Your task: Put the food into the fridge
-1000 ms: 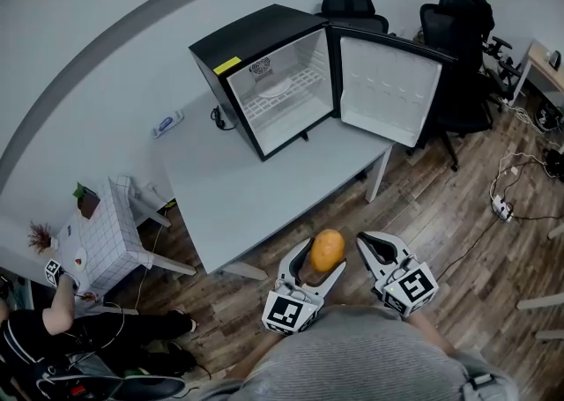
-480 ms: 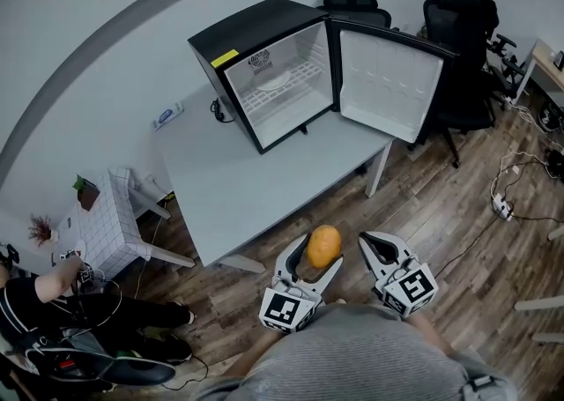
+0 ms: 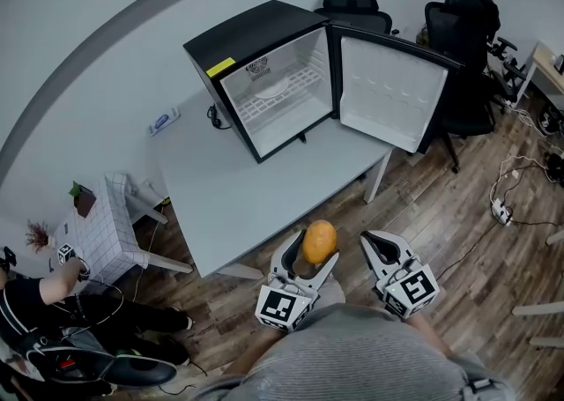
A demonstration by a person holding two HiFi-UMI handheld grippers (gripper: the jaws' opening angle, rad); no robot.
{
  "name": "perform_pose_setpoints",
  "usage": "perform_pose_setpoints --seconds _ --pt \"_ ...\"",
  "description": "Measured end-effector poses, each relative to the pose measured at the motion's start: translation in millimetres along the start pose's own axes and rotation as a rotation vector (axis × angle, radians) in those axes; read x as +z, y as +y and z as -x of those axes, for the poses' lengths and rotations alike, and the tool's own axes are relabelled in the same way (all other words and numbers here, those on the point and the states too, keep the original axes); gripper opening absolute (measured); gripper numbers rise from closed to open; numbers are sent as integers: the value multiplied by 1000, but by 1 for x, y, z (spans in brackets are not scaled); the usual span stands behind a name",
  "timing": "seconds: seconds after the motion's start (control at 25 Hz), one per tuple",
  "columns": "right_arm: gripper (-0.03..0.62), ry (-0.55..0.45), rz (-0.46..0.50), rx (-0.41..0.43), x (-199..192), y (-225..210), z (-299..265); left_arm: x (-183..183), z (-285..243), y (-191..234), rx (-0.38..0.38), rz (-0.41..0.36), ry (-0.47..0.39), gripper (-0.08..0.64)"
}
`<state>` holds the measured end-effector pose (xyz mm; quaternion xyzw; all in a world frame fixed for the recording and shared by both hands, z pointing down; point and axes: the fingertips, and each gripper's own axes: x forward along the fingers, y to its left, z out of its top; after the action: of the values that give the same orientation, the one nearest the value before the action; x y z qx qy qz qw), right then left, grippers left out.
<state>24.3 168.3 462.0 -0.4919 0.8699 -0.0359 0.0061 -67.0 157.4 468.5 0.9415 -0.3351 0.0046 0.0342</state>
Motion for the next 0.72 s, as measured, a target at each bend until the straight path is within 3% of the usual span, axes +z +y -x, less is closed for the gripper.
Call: perform_pose_setpoints --seconds 0.48,0.72 --pt "14 25 18 7 9 -64 -95 14 -82 98 36 30 -40 341" --pt "14 30 34 30 21 -96 -164 31 -125 154 35 7 -55 341"
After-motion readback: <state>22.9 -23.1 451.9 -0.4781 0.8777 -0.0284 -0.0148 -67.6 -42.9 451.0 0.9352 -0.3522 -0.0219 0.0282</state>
